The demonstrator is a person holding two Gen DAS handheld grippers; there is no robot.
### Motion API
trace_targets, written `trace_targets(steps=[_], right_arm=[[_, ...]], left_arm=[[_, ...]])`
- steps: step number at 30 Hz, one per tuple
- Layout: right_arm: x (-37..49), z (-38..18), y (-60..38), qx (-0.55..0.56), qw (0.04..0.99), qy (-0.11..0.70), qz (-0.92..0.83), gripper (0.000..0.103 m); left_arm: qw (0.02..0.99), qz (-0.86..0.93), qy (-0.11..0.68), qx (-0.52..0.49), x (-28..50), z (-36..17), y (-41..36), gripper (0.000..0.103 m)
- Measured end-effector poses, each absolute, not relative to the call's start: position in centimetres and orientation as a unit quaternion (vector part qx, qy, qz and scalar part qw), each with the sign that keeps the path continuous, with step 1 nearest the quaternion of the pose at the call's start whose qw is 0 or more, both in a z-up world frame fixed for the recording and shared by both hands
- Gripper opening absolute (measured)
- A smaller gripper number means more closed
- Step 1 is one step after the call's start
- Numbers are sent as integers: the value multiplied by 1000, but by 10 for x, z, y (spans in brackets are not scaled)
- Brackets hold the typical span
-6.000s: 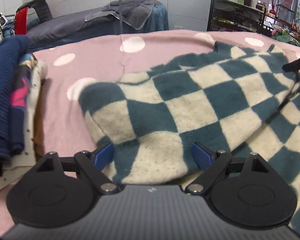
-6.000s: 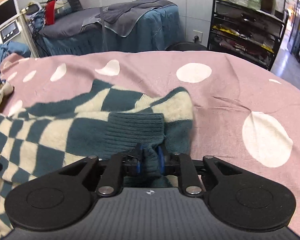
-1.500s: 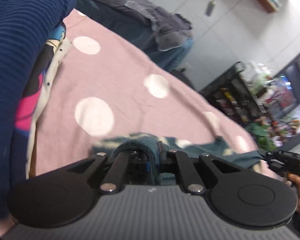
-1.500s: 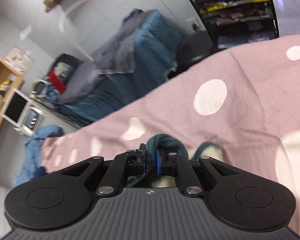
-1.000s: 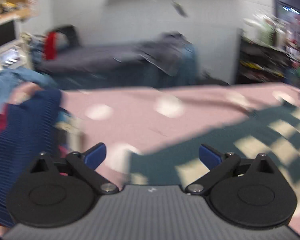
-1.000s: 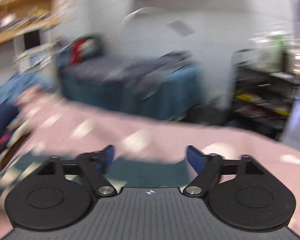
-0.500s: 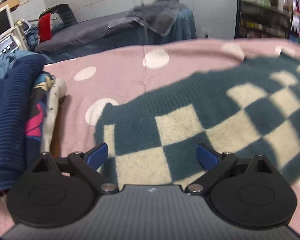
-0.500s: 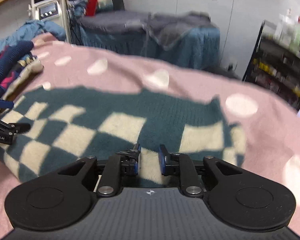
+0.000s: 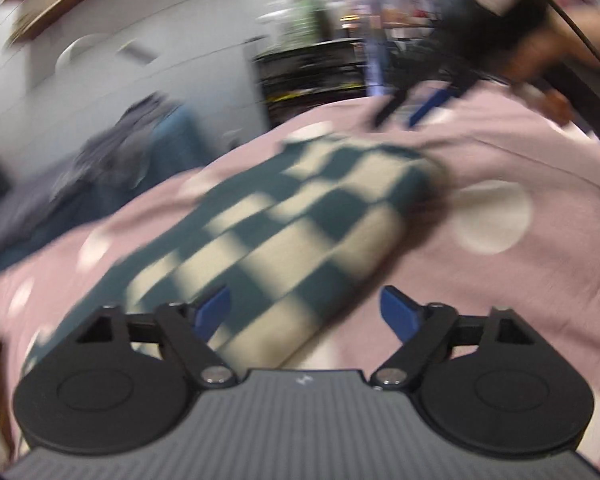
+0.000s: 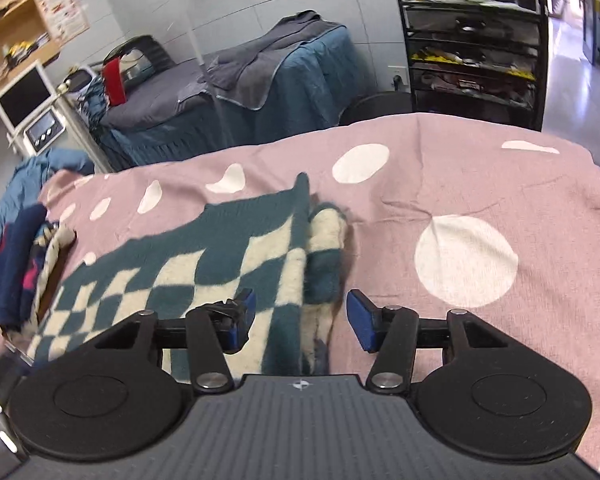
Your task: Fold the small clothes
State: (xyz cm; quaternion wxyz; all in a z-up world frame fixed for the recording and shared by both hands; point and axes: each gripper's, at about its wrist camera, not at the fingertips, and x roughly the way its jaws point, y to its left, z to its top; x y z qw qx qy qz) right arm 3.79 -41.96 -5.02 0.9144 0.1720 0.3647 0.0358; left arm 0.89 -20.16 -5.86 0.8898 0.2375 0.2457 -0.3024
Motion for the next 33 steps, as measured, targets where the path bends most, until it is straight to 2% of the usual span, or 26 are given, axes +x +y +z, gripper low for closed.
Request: trace_targets(steps=[3, 7, 10, 13, 15, 18, 20, 21, 25, 30, 33], right_arm=[[35, -50, -424, 185, 913, 361, 51, 88], [29, -53, -436, 189, 910, 363, 63, 89], [31, -55, -444, 162, 915, 366, 54, 89], [35, -57, -453, 158, 913, 371, 56, 91], [39, -59, -459, 166, 911, 372, 62, 93], [43, -63, -465, 179, 910, 369, 64, 98], [49, -66, -466, 183, 907, 371, 73, 98], [52, -68, -467, 191, 905, 371, 80, 99], [68, -70, -476, 236, 894, 373, 78, 99], [96, -73, -474, 248, 876, 398, 113, 103], [115, -85, -474, 270, 863, 412, 112, 103]], left_arm=[[881, -302, 192, 311, 5, -73, -253, 75], [854, -324, 195, 357, 14, -94, -304, 70], [857, -310, 169, 376, 24, -100, -330, 66], [859, -305, 185, 369, 47, -98, -343, 51], [868, -307, 213, 327, 67, -91, -336, 34], [877, -312, 244, 272, 86, -83, -326, 33], [866, -309, 237, 315, 87, -88, -330, 34], [858, -308, 234, 338, 85, -93, -336, 37], [862, -299, 216, 349, 76, -102, -341, 38], [883, -315, 251, 241, 89, -87, -320, 26], [888, -319, 259, 207, 91, -79, -308, 24]])
